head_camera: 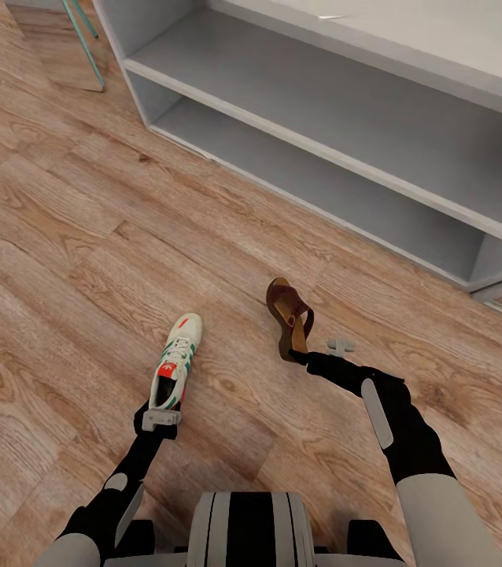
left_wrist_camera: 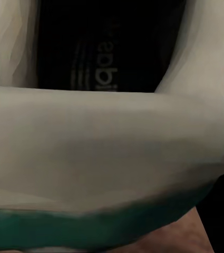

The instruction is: Pick up the two gym shoes and the two sandals from the corridor floor and place them onto the hallstand (shoe rack) in the corridor, making sure they are on the rack and not on the floor. Arrange them so the two gym shoes are next to each other and the two sandals are next to each other.

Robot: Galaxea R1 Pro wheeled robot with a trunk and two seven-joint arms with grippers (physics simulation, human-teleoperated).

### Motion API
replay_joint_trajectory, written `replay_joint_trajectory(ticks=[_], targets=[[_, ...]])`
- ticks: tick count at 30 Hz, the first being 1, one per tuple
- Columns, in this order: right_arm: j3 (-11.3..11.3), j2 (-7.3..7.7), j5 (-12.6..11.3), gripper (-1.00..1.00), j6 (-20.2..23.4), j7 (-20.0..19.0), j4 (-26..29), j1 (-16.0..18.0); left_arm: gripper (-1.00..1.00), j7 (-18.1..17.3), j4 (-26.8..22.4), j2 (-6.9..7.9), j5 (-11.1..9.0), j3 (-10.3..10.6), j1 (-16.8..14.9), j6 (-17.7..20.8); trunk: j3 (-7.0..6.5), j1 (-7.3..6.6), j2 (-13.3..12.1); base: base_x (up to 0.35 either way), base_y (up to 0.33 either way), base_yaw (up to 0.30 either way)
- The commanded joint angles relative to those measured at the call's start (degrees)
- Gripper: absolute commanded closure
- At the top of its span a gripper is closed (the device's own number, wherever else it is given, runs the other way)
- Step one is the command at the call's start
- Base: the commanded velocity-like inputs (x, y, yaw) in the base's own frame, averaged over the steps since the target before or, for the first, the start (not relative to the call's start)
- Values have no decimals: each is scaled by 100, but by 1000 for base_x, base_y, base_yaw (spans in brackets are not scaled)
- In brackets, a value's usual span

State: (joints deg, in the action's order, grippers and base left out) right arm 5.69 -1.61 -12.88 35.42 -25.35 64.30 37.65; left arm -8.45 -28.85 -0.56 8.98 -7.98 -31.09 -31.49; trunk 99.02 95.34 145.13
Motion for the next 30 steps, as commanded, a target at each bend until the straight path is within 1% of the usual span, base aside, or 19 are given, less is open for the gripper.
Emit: replay_joint_trajectory(ticks=[1,6,12,13,15,17,19,20,21,22,23,24,25,26,27,28,30], targets=[[20,-6,-41,100,53,-5,3,2,100,-25,2,-6,69,-46,-3,-24,3,-1,1,0,0,0],[20,-10,-42,100,53,-4,3,1,100,-23,-12,-6,69,-46,-3,-22,3,-1,1,0,0,0],[20,-16,-40,100,53,-5,3,0,100,-23,-673,-6,31,-46,-3,12,3,-1,1,0,0,0],[20,-19,-39,100,53,-5,3,-1,100,-22,-742,-6,-19,-46,-3,18,3,-1,1,0,0,0],[18,-22,-40,100,53,-4,3,1,100,-24,-865,-6,-185,-46,-3,27,3,-1,1,0,0,0],[13,-23,-39,100,53,-4,4,-1,100,-19,-1052,-6,-454,-46,-3,44,3,-1,1,0,0,0],[8,-23,-39,100,53,1,4,3,100,-17,-1278,-6,-568,-49,-3,65,3,-1,1,0,0,0],[0,-24,-39,100,53,2,3,3,100,-17,-1559,-4,-635,-47,-1,275,3,-1,1,0,0,0],[-11,-24,-39,100,53,3,3,2,100,-21,-1937,2,-703,-46,2,739,3,-1,1,0,0,0],[-17,-24,-39,100,53,3,4,2,100,-26,-2401,11,-766,-46,8,1336,3,-1,1,0,0,0],[-20,-24,-37,100,50,5,5,2,100,-29,-2739,18,-794,-46,14,1727,3,-1,1,0,0,0],[-22,-24,-30,100,48,9,4,4,100,-31,-3245,23,-819,-46,19,2268,3,-1,1,0,0,0],[-23,-24,-19,100,47,10,4,1,100,-31,-3572,25,-828,-46,24,2620,3,-1,1,0,0,0],[-24,-24,-7,100,45,8,7,0,100,-28,-4191,28,-836,-58,31,3356,3,-1,1,0,0,0],[-24,-24,-5,100,45,7,8,1,100,-27,-4389,30,-838,-63,35,3601,3,-1,1,0,0,0],[-24,-24,0,100,45,6,10,2,100,-26,-4922,30,-841,-72,44,4301,3,-1,1,0,0,0],[-24,-24,3,100,47,5,11,1,100,-25,-5502,29,-843,-77,56,5101,3,-1,1,0,0,0]])
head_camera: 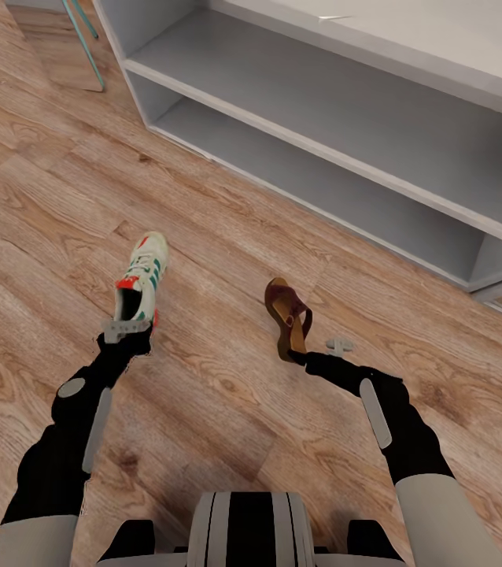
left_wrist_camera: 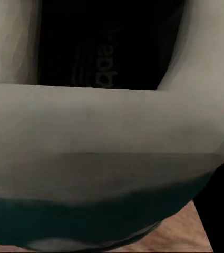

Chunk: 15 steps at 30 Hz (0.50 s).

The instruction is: Pick up the two gym shoes and the two sandals from the corridor floor and place them onto the hallstand (shoe rack) in the corridor, making sure they are on the rack and not on the floor. Arrange them so the two gym shoes are next to each other and the two sandals are next to each other.

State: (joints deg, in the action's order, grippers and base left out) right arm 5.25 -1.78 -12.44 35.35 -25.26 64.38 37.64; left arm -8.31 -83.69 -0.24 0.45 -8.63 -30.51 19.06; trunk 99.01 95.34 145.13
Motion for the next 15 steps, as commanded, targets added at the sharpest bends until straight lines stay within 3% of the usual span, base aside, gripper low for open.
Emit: replay_joint_trajectory(ticks=[1,2,3,6,15], targets=[[7,-6,-32,100,53,-1,38,0,100,-39,-699,-13,7,-13,24,1253,3,0,1,0,0,0],[-2,-6,-12,100,52,8,50,4,100,-39,-798,-37,8,-8,29,1590,3,0,1,0,0,0],[-1,-6,-12,100,52,6,132,6,100,-42,-807,-43,8,-7,29,1643,3,0,1,0,0,0],[5,-6,-8,100,67,13,429,3,100,-39,-805,-46,3,-4,35,1693,11,0,1,0,0,61],[10,-6,4,100,68,18,444,1,100,-39,-752,-129,-1,10,86,1875,65,0,1,0,0,225]])
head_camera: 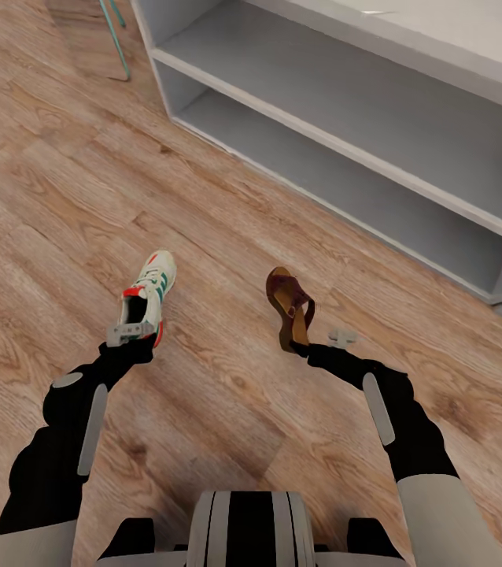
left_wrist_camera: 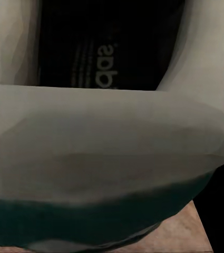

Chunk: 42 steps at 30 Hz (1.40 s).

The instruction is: Pick up the two gym shoes and the two sandals from the corridor floor and place them onto the hallstand (shoe rack) in the corridor, making sure they are on the rack and not on the floor. Arrange them so the two gym shoes are next to each other and the two sandals are next to each other.

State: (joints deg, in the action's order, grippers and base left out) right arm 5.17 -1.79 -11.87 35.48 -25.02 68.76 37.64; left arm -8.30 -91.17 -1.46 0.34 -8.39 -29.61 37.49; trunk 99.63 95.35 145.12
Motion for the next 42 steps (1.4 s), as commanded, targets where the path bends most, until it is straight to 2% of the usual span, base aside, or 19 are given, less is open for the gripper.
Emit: replay_joint_trajectory(ticks=[1,15,26,34,42], targets=[[19,-5,-53,100,55,-8,6,3,100,-40,-2,-19,10,-14,-3,35,9,-1,1,0,0,238],[18,-5,-52,100,55,-11,-3,5,100,-42,76,-48,10,-14,-1,39,91,-1,1,0,0,239],[10,-5,-52,100,55,-10,4,6,100,-42,88,-54,2,-14,-1,39,-144,-29,-13,0,0,156],[10,-5,-51,100,55,-12,27,5,100,-46,92,-58,1,-7,-1,39,-386,-50,-24,0,0,6],[8,-5,-52,100,54,-11,32,3,100,-48,164,-139,1,-5,-1,39,-638,-71,-35,0,0,22]])
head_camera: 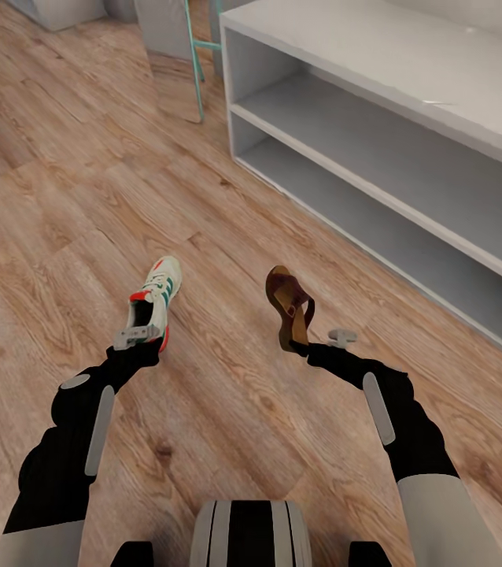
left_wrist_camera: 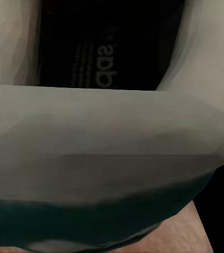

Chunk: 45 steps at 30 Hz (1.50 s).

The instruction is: Pick up the two gym shoes and the two sandals from the corridor floor and place them onto the hallstand (shoe rack) in the corridor, making sure they are on the rack and not on the floor. Arrange them so the two gym shoes are next to each other and the two sandals are next to each other.

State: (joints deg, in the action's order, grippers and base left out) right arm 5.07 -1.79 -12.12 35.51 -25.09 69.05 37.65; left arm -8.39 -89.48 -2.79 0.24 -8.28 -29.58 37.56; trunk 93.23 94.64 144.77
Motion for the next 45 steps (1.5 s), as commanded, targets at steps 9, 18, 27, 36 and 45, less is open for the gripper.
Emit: replay_joint_trajectory(ticks=[9,18,27,36,45], targets=[[20,-5,-27,100,51,-2,3,1,100,-40,0,-11,15,-16,-3,32,-270,-24,-11,0,0,165],[20,-6,-27,100,52,-5,3,1,100,-40,0,-11,12,-16,-3,32,-543,-47,-23,0,0,147],[20,-6,-26,100,51,-5,3,1,100,-40,31,-11,11,-16,-3,32,-825,-70,-35,0,0,81],[20,-6,-26,100,51,-5,3,2,100,-40,35,-11,11,-16,-3,32,-1107,-93,-47,0,0,68],[20,-5,-27,100,51,-5,12,3,100,-40,36,-11,11,-16,-3,32,-1390,-116,-59,0,0,33]])
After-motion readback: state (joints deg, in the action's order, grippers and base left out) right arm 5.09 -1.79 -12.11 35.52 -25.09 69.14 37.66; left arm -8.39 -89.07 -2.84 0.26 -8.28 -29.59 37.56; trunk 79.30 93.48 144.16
